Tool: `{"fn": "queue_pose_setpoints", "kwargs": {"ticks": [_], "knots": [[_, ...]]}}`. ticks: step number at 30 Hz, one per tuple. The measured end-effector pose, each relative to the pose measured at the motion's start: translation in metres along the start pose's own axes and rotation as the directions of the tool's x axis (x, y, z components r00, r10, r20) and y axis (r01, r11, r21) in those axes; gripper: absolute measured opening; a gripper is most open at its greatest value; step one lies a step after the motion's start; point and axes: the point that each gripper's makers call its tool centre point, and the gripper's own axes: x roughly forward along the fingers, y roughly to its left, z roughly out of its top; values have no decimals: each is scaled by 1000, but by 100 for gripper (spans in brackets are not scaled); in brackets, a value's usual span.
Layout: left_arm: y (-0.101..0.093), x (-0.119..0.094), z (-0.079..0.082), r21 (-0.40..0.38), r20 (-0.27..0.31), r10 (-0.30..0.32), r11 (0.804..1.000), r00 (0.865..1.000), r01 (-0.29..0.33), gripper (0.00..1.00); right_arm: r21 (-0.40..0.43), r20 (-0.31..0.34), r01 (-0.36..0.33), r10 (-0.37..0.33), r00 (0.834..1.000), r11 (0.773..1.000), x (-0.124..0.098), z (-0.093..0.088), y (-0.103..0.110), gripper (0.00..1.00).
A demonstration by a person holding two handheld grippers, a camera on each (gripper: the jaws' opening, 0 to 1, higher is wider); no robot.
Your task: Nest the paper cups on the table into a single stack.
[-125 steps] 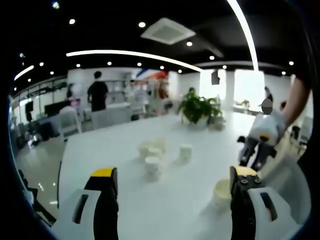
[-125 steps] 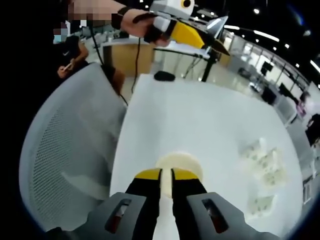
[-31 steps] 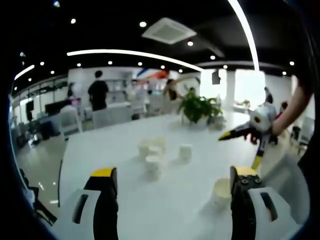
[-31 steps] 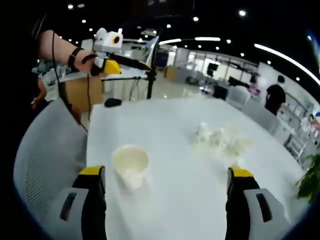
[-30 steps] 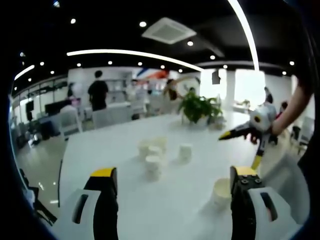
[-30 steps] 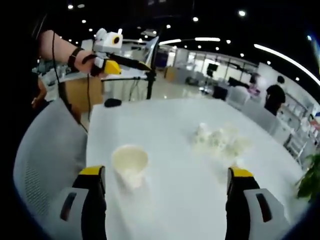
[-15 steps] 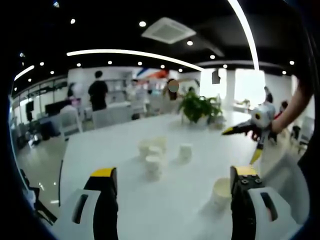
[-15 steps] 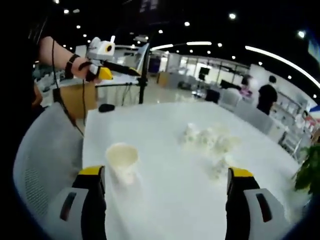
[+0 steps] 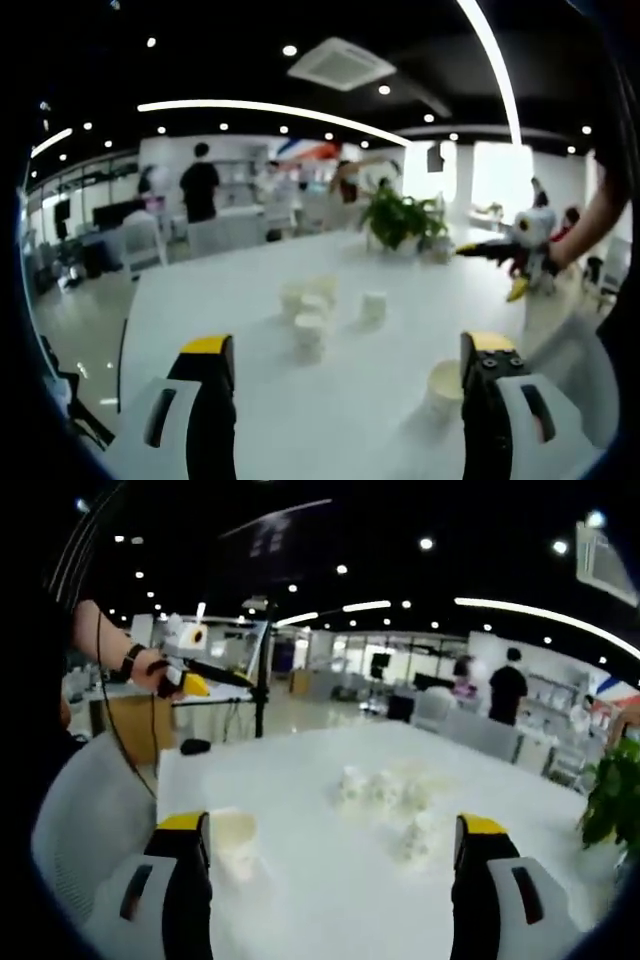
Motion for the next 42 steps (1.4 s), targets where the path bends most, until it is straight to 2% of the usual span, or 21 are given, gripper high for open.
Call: {"fn": "queue_pose_setpoints", "kwargs": {"ticks": [2, 6, 8, 9, 10, 11, 12, 13, 18, 29, 42], "knots": [[0, 0, 0, 1, 1, 1, 1000, 1000, -1, 94, -1, -5, 47, -47, 999, 999, -5, -2, -7, 100], [1, 0, -1, 0, 1, 1, 1000, 1000, -1, 93, 18, -4, 81, -81, 997, 997, -10, -2, -8, 100], [1, 0, -1, -1, 0, 4, 1000, 1000, -4, 93, 18, -28, 96, -96, 995, 995, -10, -11, -8, 100], [1, 0, -1, -3, -1, 4, 1000, 1000, -4, 93, 7, -59, 99, -99, 993, 995, -10, -21, -8, 100], [1, 0, -1, -3, -1, 3, 1000, 1000, -3, 93, -1, -145, 105, -104, 984, 994, -10, -43, -10, 100], [1, 0, -1, -1, 1, 2, 1000, 1000, -2, 93, 28, -205, 102, -94, 974, 994, -11, -57, -8, 100], [1, 0, -1, -2, 1, 2, 1000, 1000, -2, 93, 45, -239, 103, -90, 967, 994, -10, -67, -8, 100], [1, 0, -2, -4, -2, 1, 1000, 1000, -1, 93, 43, -246, 105, -91, 965, 994, -10, -69, -9, 100], [1, 0, 0, 0, 1, 3, 1000, 1000, -3, 93, 16, -185, 86, -82, 979, 996, -6, -57, -6, 100], [0, 2, 1, -5, 3, 3, 1000, 1000, -3, 93, 26, -169, 83, -77, 983, 996, -3, -49, -5, 100], [5, 19, -2, 12, -16, 2, 1000, 1000, -2, 93, 22, -151, 88, -83, 985, 996, -3, -45, -9, 100]]}}
